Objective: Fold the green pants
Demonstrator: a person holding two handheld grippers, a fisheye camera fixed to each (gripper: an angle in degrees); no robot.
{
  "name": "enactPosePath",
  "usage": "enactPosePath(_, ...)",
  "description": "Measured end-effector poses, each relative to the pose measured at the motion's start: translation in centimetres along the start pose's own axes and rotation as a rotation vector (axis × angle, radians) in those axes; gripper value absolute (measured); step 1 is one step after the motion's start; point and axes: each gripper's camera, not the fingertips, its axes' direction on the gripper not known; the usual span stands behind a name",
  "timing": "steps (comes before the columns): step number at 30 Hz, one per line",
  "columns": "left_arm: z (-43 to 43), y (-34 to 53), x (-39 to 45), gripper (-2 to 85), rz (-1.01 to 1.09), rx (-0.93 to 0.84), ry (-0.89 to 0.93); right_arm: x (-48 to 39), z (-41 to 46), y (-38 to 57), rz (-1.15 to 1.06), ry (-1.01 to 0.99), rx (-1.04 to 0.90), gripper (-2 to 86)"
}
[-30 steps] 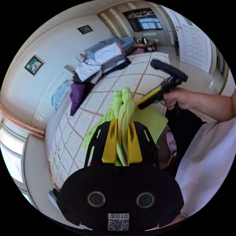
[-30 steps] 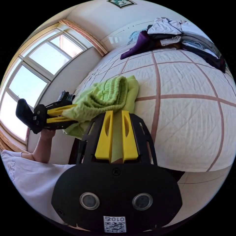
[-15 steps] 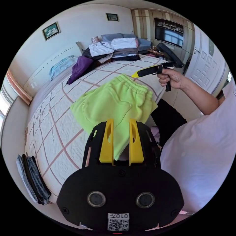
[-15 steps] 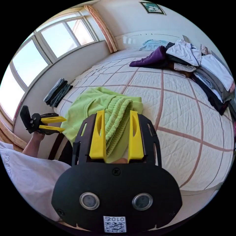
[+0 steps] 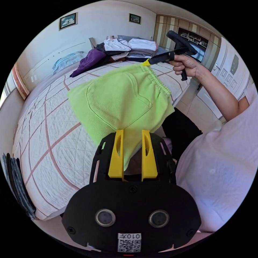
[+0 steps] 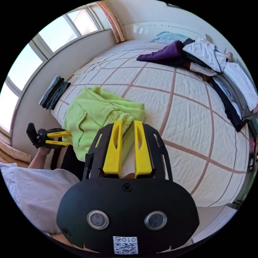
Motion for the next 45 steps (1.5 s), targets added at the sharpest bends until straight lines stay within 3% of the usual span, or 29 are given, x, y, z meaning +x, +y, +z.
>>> enactPosePath(1, 0.1, 0.1, -0.4, 10.1, -0.010, 0.001, 0.006, 1.0, 0.5, 0.2, 0.041, -0.028, -0.025, 9.2)
enactPosePath(3, 0.1, 0.3, -0.8, 10.2, -0.009, 0.007, 0.010, 0.6, -2.0, 0.3, 0.019, -0.138, 0.118, 10.4)
enactPosePath(6, -0.1, 0.4, -1.1, 10.4, -0.013, 0.012, 0.028, -3.9, -4.7, -2.2, -0.172, -0.149, 0.234, 10.9)
enactPosePath(11, -1.6, 1.0, -0.6, 10.8, 0.004, 0.052, -0.008, -11.2, -0.5, -10.9, -0.445, -0.115, 0.025, 11.7)
enactPosePath(17, -2.7, 4.3, -0.7, 11.1, -0.064, 0.068, -0.035, -15.3, 6.1, -16.7, -0.579, -0.140, -0.323, 10.6)
enactPosePath(21, -2.8, 6.4, -1.9, 11.1, -0.149, 0.089, -0.018, -16.4, 7.3, -16.9, -0.595, -0.148, -0.401, 6.7)
enactPosePath(28, -0.4, 5.2, -3.6, 11.2, -0.129, 0.001, -0.032, -19.6, 4.0, -18.4, -0.602, 0.030, -0.260, 3.9)
enactPosePath(31, 0.3, 5.4, -4.0, 11.9, -0.151, 0.004, -0.019, -19.8, 6.5, -17.9, -0.605, 0.085, -0.265, 3.8)
enactPosePath(36, -0.7, 6.2, -3.9, 12.8, -0.165, 0.023, 0.010, -18.2, 7.1, -15.3, -0.474, 0.001, -0.131, 4.1)
enactPosePath(40, -4.1, 6.7, -3.3, 13.1, -0.179, 0.121, -0.003, -16.2, 0.9, -10.3, -0.372, 0.069, 0.113, 7.0)
enactPosePath(45, -5.2, 5.5, -3.4, 13.3, -0.162, 0.186, -0.094, -14.0, -1.7, -2.3, -0.381, -0.167, 0.160, 8.4)
